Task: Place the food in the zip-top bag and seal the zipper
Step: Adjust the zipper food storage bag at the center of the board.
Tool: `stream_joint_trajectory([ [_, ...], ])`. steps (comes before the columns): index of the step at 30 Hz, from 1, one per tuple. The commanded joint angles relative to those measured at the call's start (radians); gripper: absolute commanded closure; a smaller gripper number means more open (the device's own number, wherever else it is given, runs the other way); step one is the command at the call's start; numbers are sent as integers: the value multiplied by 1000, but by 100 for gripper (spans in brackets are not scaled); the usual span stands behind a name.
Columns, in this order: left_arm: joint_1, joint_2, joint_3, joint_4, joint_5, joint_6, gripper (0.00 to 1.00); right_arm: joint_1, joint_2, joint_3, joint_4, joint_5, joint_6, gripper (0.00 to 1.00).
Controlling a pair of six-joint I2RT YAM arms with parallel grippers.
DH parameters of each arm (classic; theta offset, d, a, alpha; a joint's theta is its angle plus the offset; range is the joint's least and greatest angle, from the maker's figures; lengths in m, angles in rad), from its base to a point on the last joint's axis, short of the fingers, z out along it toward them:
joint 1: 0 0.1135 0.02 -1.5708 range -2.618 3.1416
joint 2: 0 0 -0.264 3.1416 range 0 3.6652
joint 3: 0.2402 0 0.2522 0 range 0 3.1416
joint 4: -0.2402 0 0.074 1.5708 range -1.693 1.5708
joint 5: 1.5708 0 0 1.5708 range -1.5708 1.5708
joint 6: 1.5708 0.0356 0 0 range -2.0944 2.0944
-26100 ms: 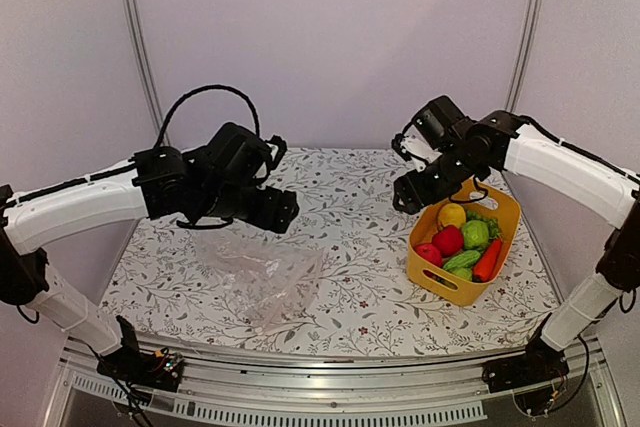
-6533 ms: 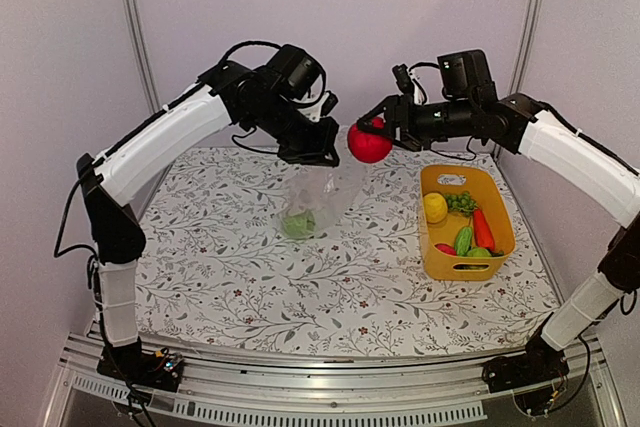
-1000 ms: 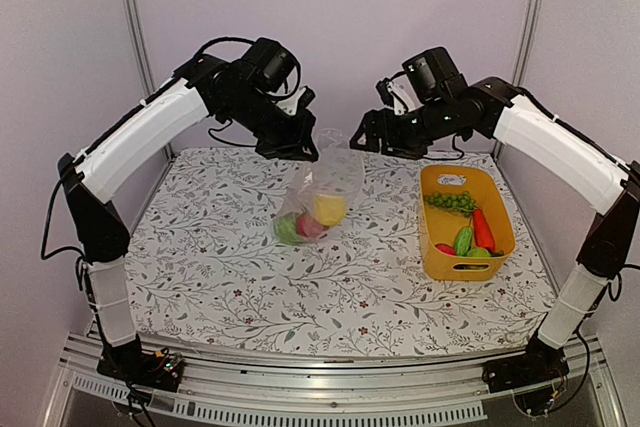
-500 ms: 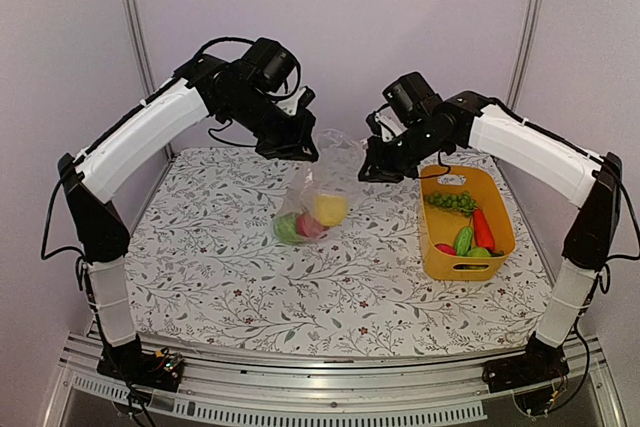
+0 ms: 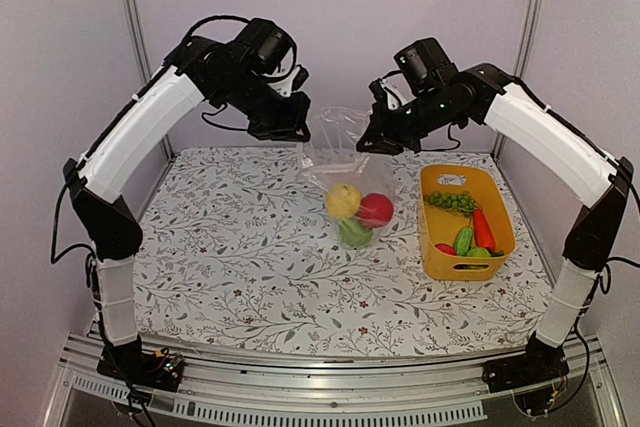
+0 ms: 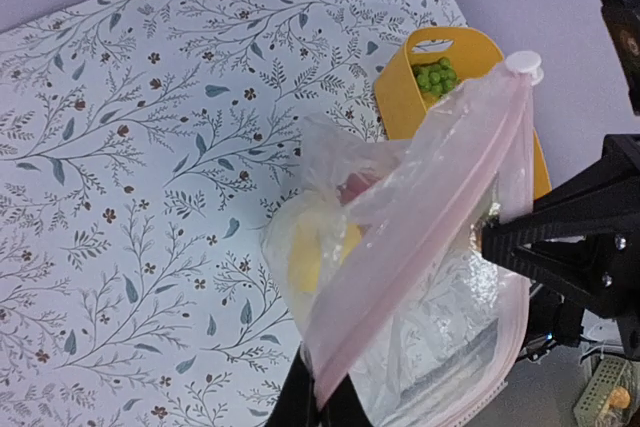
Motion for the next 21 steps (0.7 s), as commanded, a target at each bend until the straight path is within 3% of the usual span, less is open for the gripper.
stream_joint_trajectory([
  [1, 14, -108, -150, 58, 17, -14, 100, 5, 11, 25, -7, -15, 3, 100],
  [5, 13, -70, -160, 48, 79, -25, 100, 5, 36, 64, -10, -41, 1, 99],
  [9, 6, -60, -155, 43, 67, -17, 100, 5, 43, 53, -9, -53, -4, 91],
  [15, 5, -61, -177, 40, 55, -8, 100, 1, 17, 60, -16, -34, -9, 62],
  [21, 6, -64, -193, 56, 58, -5, 100, -43, -44, 39, -70, 39, -52, 45],
])
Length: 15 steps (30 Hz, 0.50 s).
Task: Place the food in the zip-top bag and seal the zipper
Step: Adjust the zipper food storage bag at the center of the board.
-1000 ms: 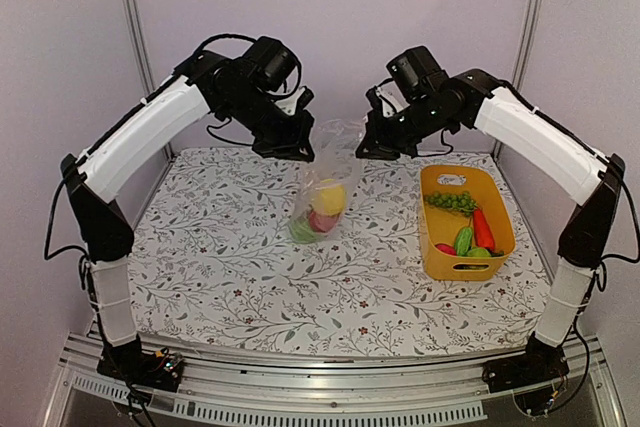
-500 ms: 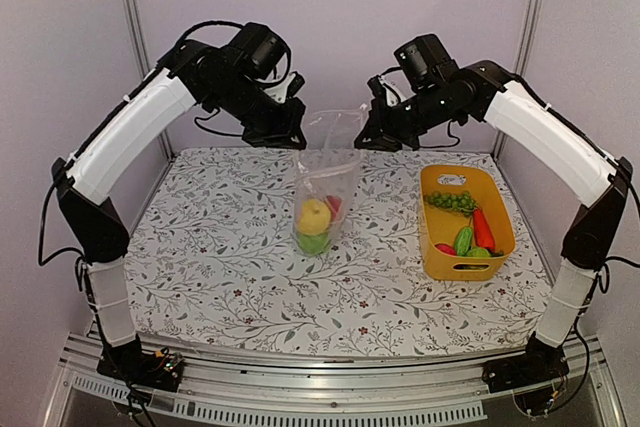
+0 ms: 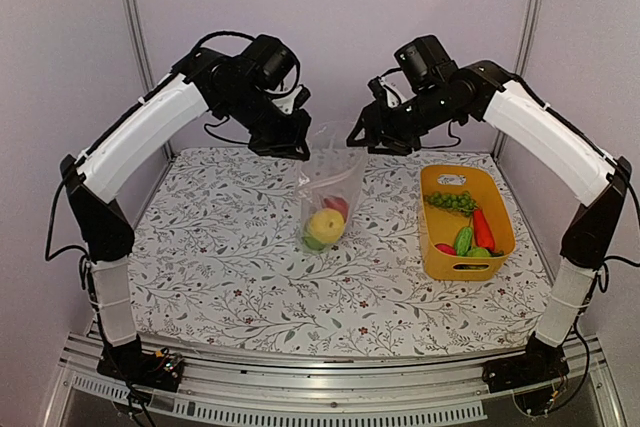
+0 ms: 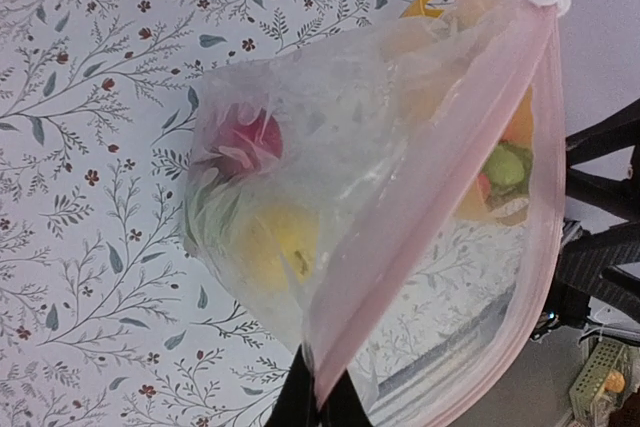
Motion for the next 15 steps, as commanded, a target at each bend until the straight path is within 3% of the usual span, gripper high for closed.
stream_joint_trajectory([
  [1, -1, -1, -12, 22, 6, 13, 100, -44, -84, -18, -46, 78, -45, 43],
  [9, -2, -17, -13, 43, 27, 29, 100, -232, -254, -370, -10, 119, -94, 42],
  [15, -1, -16, -14, 45, 40, 35, 100, -368, -403, -745, 108, 196, -101, 43],
])
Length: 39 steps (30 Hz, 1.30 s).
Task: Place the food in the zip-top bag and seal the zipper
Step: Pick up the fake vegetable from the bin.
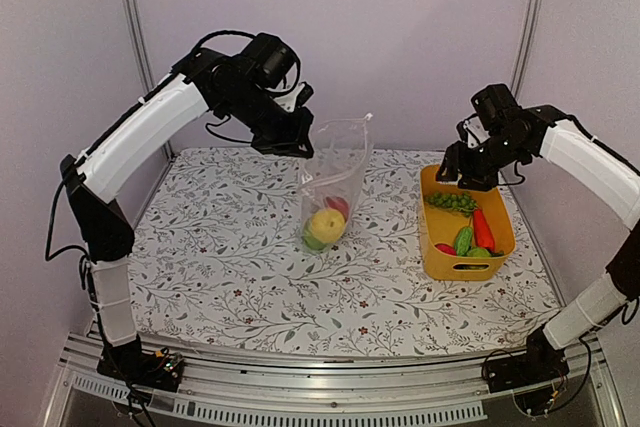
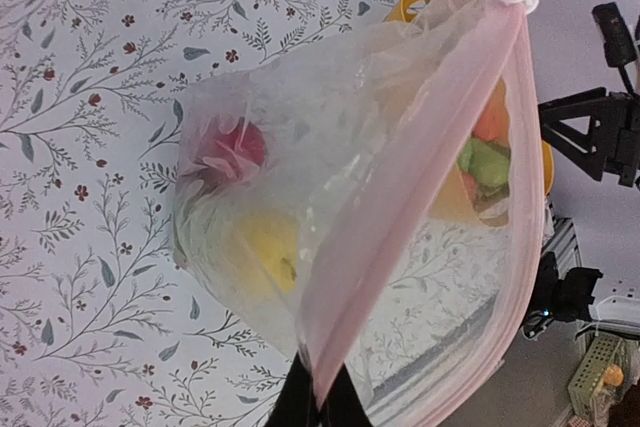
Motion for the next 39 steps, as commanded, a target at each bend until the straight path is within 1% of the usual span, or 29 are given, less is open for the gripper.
stream_joint_trajectory([
  [1, -1, -16, -10, 15, 22, 18, 100, -77, -84, -221, 86, 64, -16, 44],
  [5, -2, -14, -10, 14, 31, 22, 100, -112, -90, -324, 135, 87, -7, 45],
  [12, -1, -14, -10, 11, 36, 23, 100, -148, -8, -391, 213, 129, -12, 46],
  [18, 0, -21, -15, 5, 30, 21, 100, -185, 95, -371, 263, 188, -16, 48],
  [24, -1, -21, -18, -2, 31, 19, 100, -231, 214, -343, 279, 182, -2, 48],
  [30, -1, -28, -36, 1, 29, 16, 100, -235, 296, -336, 333, 172, 14, 49],
  [32, -2, -27, -37, 1, 29, 17, 100, -235, 333, -326, 346, 146, 23, 51],
  [35, -1, -28, -38, 3, 30, 17, 100, -234, 364, -312, 359, 68, 48, 65],
  [36, 0, -28, -39, 3, 30, 18, 100, -235, 365, -305, 359, 57, 53, 68],
  [39, -2, -24, -39, 6, 32, 16, 100, -234, 325, -286, 356, 49, 66, 74],
])
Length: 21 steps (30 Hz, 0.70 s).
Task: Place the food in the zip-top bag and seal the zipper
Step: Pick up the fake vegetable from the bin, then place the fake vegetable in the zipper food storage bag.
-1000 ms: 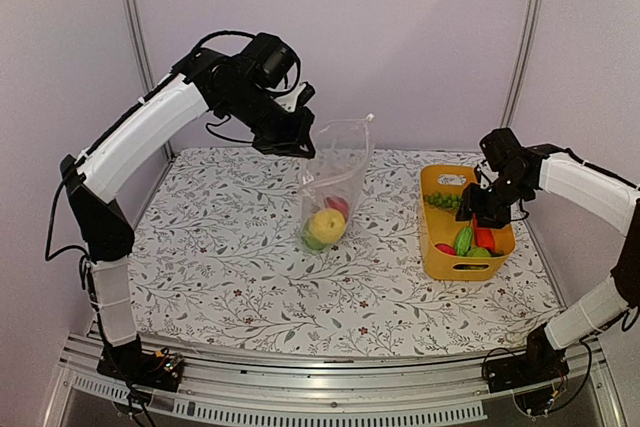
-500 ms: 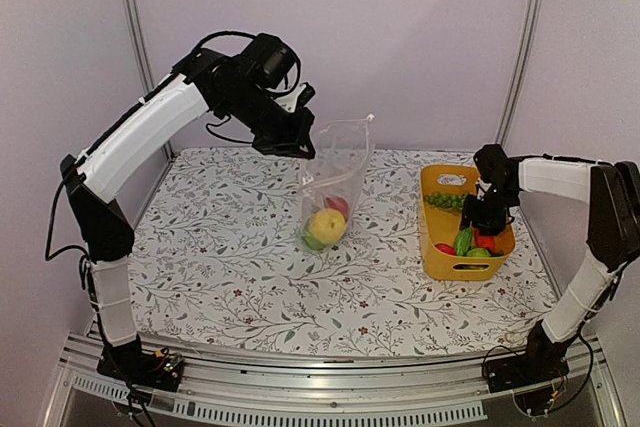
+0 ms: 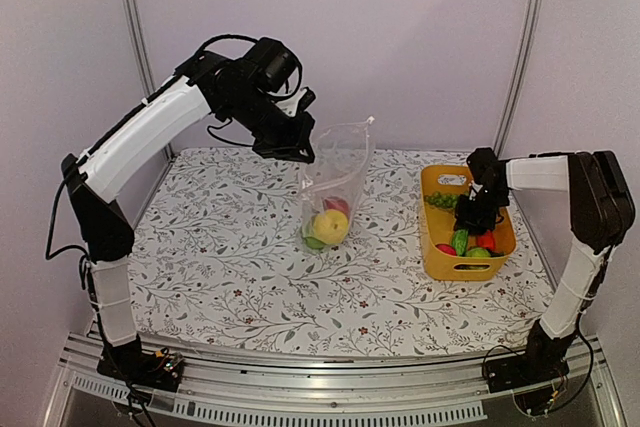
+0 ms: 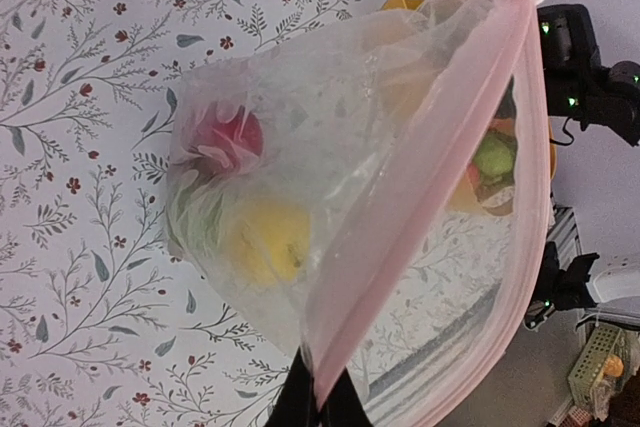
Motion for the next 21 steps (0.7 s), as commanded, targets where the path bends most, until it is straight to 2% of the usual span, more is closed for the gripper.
stream_joint_trajectory([
  [1, -1, -23, -13, 2, 8, 9, 100, -2, -36, 36, 13, -49, 34, 75],
  [8, 0, -5, -11, 22, 20, 13, 100, 50, -235, 113, 19, -78, -6, 85],
  [14, 2, 8, -5, 38, 37, 9, 100, 219, -382, 249, 59, -26, -73, 90],
  [21, 3, 20, -1, 56, 65, -5, 100, 419, -444, 358, 234, -32, -112, 93],
])
